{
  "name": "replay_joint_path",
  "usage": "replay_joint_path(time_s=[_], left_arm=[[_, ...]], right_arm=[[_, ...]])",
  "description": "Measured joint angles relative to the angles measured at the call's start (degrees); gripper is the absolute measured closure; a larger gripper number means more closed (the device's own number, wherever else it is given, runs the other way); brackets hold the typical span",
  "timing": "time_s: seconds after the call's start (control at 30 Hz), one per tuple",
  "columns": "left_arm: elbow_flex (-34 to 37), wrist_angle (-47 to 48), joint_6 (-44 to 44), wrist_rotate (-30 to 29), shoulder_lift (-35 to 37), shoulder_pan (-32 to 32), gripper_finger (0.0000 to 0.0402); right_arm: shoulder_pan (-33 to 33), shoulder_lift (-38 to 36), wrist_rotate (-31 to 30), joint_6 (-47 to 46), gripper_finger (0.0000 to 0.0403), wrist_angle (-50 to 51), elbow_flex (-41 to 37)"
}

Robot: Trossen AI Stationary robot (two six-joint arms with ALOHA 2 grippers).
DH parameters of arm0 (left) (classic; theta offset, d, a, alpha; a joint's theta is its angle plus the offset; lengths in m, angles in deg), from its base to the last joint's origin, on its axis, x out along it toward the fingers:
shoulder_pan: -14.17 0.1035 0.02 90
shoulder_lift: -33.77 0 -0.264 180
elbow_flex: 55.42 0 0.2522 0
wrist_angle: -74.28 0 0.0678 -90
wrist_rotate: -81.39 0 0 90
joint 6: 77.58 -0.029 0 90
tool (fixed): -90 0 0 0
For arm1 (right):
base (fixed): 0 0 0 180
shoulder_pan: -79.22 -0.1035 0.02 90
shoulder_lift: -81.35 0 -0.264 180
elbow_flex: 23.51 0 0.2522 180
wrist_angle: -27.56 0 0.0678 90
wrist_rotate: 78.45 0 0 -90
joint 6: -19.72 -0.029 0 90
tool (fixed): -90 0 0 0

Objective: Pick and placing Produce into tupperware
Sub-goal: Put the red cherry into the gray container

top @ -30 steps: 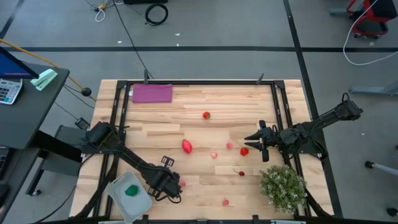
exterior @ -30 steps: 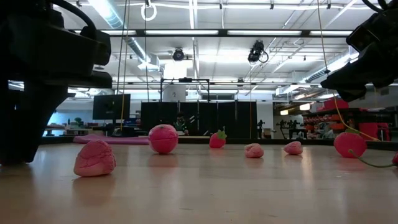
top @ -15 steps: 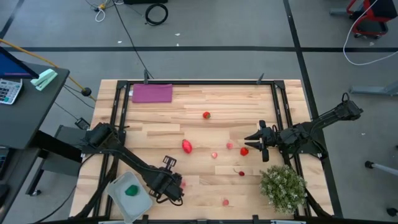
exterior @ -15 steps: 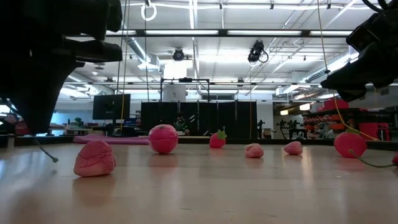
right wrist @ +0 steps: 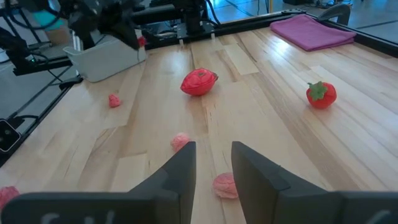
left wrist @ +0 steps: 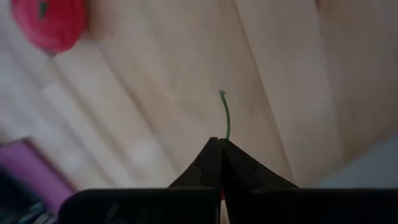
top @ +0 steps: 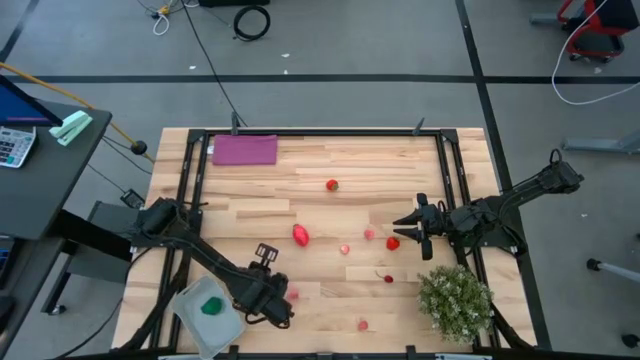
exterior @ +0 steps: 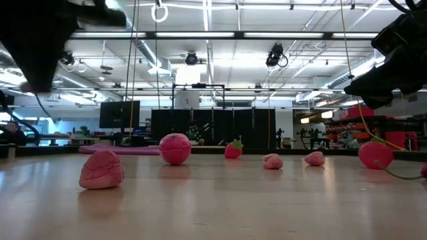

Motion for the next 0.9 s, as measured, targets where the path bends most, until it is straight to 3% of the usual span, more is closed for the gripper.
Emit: replay_joint_path(time_s=[0.13, 0.3, 0.47, 0.63, 0.77, 0.9], left_arm=[[-7.88, 9.87, 4.53, 1.28, 0.04, -3.24, 0.0399], [-15.97, 8.81, 11.95, 11.07, 1.12, -7.10, 0.0399], [-19.96, 9.78, 23.19, 16.51, 1.13, -9.95, 0.0399], [-17.31, 10.00, 30.82, 19.90, 1.13, -11.72, 0.0400], [-11.60, 9.98, 35.32, 20.64, 1.09, -12.42, 0.0399], [-5.08, 7.25, 35.55, 25.14, 1.09, -12.55, 0.0399]], right_arm=[[0.00, 0.01, 0.02, 0.01, 0.0292, 0.01, 0.00], [0.00, -0.01, 0.00, 0.00, 0.0293, 0.00, 0.00], [0.00, 0.01, 0.02, 0.02, 0.0292, 0.02, 0.00], [0.00, 0.01, 0.02, 0.00, 0.0293, 0.02, 0.00], [0.00, 0.01, 0.02, 0.01, 0.0292, 0.02, 0.00], [0.00, 0.01, 0.02, 0.00, 0.0293, 0.02, 0.00]])
